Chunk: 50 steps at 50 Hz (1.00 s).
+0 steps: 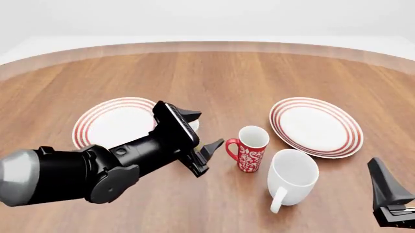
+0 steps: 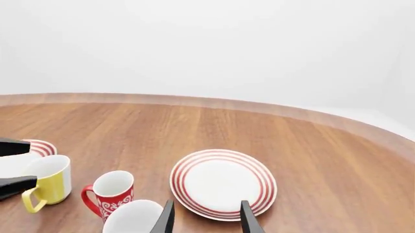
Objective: Put the red mug on the left plate.
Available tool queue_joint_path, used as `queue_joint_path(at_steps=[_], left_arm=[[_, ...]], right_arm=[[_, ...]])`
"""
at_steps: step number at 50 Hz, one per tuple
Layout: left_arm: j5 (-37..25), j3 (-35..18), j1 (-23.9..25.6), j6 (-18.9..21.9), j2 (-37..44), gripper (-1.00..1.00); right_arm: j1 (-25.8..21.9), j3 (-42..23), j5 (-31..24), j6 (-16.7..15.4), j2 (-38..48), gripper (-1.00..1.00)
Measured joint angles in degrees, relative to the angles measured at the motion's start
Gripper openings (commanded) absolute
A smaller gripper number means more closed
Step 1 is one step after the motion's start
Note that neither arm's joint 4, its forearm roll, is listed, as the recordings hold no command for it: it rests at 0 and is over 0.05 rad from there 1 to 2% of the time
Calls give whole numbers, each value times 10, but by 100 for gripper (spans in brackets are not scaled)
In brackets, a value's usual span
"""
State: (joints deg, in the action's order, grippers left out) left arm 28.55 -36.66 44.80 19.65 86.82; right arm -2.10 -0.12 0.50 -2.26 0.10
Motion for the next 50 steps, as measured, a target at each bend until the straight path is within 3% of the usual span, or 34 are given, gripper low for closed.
queue_joint_path(at_steps=[50], left_arm=[[26,-50,31,27,129,100]], right_arm=[[-5,0,2,-1,0,100]])
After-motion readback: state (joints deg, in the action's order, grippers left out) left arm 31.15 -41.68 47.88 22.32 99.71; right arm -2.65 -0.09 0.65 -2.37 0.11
